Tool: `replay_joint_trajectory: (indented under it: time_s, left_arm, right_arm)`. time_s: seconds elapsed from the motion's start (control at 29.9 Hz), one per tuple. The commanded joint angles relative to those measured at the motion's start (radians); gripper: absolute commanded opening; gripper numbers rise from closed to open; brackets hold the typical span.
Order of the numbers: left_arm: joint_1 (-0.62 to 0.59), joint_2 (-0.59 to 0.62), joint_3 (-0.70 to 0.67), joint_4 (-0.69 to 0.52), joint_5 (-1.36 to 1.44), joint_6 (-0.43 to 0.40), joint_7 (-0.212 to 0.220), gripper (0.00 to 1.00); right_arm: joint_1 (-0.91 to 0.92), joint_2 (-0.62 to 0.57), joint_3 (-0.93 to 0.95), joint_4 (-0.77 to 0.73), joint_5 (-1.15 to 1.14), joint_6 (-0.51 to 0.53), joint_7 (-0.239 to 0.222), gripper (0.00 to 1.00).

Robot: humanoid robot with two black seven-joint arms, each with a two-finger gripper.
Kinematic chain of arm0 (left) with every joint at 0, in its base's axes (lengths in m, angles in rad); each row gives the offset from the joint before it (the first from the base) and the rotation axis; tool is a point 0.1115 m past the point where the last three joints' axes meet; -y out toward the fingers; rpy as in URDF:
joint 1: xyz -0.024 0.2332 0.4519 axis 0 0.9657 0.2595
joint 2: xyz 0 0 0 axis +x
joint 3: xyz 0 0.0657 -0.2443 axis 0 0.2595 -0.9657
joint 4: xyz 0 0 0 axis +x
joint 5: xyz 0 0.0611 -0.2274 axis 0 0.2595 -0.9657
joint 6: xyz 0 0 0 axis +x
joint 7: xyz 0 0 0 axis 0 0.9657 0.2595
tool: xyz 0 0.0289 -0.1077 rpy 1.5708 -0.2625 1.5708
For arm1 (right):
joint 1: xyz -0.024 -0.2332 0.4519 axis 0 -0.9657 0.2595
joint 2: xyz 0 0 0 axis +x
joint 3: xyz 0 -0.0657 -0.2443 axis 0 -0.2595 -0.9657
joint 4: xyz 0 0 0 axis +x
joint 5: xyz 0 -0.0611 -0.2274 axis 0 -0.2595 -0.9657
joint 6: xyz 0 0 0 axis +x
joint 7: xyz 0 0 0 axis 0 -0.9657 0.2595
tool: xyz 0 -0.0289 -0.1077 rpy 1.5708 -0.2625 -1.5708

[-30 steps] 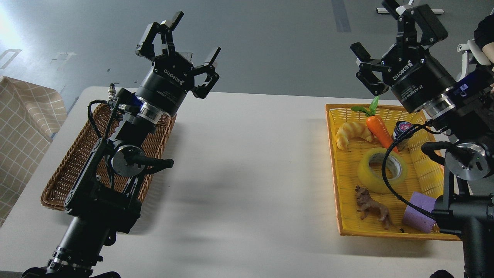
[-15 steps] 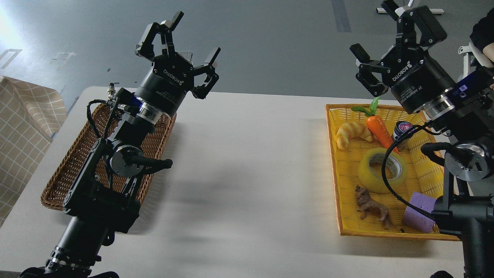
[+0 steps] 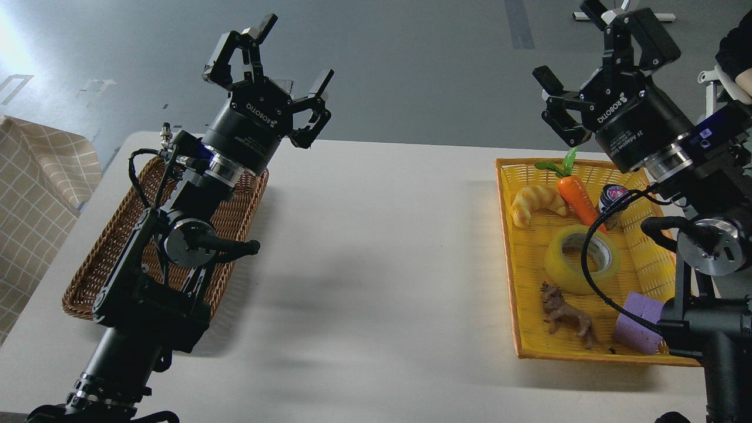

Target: Place and transfer tape with both arms

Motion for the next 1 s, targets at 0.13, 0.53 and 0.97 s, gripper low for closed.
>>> replay_joint_trajectory:
  time_s: [0.13, 0.53, 0.97]
  left_arm:
    - [0.007, -0.002, 0.0, -0.001, 0.0, 0.0, -0.002, 0.98]
    - [0.01, -0.002, 0.0, -0.003, 0.0, 0.002, -0.005, 0.98]
    - [0.02, 0.001, 0.0, -0.006, 0.002, 0.0, -0.009, 0.98]
  right_arm:
    - [0.001, 0.0, 0.0, 0.006, 0.0, 0.0, 0.0, 1.0]
    - [-0.007, 0.0, 0.0, 0.029, -0.124, 0.0, 0.003, 1.0]
    - [-0.055, -0.072, 0.055, 0.026, -0.183, 0.0, 0.015, 1.0]
